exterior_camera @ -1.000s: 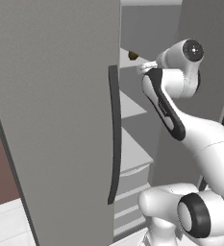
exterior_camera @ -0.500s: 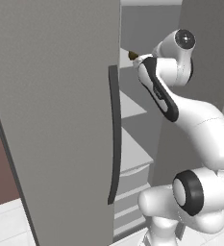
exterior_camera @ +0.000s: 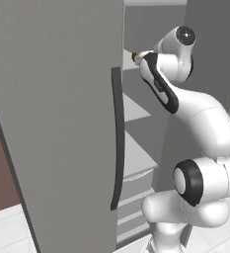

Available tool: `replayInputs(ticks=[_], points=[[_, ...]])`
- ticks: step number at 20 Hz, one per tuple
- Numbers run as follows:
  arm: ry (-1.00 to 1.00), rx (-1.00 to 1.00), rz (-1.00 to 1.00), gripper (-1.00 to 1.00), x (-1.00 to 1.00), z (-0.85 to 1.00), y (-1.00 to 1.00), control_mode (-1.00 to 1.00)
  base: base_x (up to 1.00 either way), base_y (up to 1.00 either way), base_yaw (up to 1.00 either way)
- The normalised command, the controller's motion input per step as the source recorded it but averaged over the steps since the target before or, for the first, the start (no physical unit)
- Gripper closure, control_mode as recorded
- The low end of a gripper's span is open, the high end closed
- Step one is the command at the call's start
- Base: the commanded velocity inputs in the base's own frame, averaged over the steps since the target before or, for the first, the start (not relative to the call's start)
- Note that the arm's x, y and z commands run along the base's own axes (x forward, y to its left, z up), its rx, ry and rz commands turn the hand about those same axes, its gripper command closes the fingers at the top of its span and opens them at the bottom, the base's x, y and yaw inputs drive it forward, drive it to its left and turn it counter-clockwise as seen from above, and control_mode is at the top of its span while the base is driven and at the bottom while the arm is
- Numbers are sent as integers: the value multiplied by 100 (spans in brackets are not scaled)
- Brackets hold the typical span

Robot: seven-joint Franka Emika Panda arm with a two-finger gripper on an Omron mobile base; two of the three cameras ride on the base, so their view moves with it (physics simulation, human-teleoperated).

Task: Take the kiwi, cucumber, and lemon wedge from the freezer and place them in the bowl on the counter.

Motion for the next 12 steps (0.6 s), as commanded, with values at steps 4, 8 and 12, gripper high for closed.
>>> replayInputs(ticks=[4,8,12], points=[[0,1,0,-100,22,0,-1,-100,0,0,0],[0,1,0,-100,21,0,-6,-100,0,0,0],[1,3,0,-100,26,0,-9,-100,0,0,0]])
